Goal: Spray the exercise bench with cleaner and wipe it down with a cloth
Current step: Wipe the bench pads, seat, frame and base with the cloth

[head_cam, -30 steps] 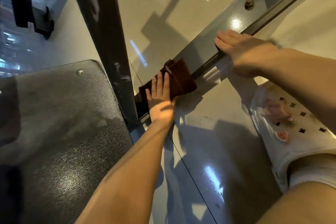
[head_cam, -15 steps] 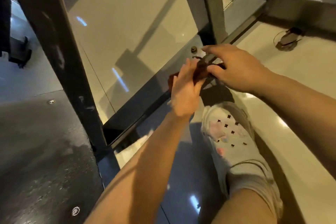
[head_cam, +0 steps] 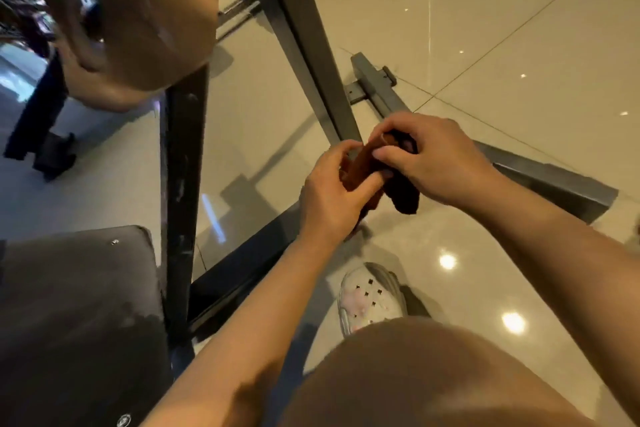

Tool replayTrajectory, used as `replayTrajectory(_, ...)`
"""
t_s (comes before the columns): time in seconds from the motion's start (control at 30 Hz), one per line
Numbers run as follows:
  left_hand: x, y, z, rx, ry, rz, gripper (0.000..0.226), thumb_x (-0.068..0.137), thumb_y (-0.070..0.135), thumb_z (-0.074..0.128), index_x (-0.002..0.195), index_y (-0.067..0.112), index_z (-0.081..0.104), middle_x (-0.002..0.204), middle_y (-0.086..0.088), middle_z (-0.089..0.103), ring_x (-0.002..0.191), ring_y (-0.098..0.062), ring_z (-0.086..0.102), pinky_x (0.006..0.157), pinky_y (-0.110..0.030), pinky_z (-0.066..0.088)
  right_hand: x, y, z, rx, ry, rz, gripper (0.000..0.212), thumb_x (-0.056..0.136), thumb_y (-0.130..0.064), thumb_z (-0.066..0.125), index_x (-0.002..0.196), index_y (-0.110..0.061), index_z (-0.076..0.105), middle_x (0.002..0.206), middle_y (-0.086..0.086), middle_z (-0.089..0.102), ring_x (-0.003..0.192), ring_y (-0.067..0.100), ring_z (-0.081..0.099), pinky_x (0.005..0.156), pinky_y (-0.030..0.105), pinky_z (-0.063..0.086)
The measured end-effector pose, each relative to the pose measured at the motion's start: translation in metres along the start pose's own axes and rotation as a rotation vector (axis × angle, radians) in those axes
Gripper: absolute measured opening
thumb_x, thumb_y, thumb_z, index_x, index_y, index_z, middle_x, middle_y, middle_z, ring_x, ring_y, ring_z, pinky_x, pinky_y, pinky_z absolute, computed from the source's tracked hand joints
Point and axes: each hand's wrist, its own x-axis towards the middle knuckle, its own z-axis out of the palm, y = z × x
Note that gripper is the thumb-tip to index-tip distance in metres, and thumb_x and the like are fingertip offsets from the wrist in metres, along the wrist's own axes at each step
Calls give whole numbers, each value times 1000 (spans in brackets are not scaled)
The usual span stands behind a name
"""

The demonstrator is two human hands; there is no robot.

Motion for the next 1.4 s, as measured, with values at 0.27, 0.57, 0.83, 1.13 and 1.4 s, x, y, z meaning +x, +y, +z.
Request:
replayTrajectory(0.27, -13, 72, -39, -11, 177, 142, 56, 84, 21, 73, 113, 48, 32, 101, 20, 52, 93, 5, 55, 77, -17, 51, -9, -74, -76, 120, 140, -70, 9, 96, -25, 58, 105, -24, 57, 94, -9, 55, 86, 5, 51, 64, 7, 38)
replayTrajectory(0.57, -20, 126, -121, -310, 85, -15, 17, 93, 15, 62, 91, 30, 68, 98, 3, 70, 102, -21, 66, 86, -27, 54, -48, -115, -103, 100, -16, 60, 17, 89, -30, 67, 92, -17, 58, 94, 1, 61, 82, 14, 58, 55, 19, 42)
replayTrajectory(0.83, -20, 194, -157, 16, -34, 178, 13, 86, 27, 70, 97, 24, 66, 97, 6, 67, 99, -12, 62, 91, -36, 52, -88, -153, -85, 420, -92, -118, 48, 79, -41, 74, 119, -47, 48, 123, -12, 56, 113, 14, 58, 92, 35, 54)
replayTrajectory(1.13, -30, 156, -192, -343, 39, 9, 12, 88, 22, 67, 98, 15, 65, 100, -6, 68, 99, -21, 67, 79, -30, 59, -63, -182, -28, 648, 56, 35, 20, 96, -34, 57, 98, -16, 66, 96, 5, 66, 94, 25, 65, 82, 40, 54)
replayTrajectory(1.4, -18, 91, -222, -25, 352, -495, 32, 95, 39, 54, 106, 10, 62, 95, -11, 61, 98, -22, 57, 90, -35, 45, -15, -148, 54, 1049, 294, 258, 20, 103, -38, 38, 114, -26, 49, 110, 6, 58, 104, 19, 58, 97, 46, 50)
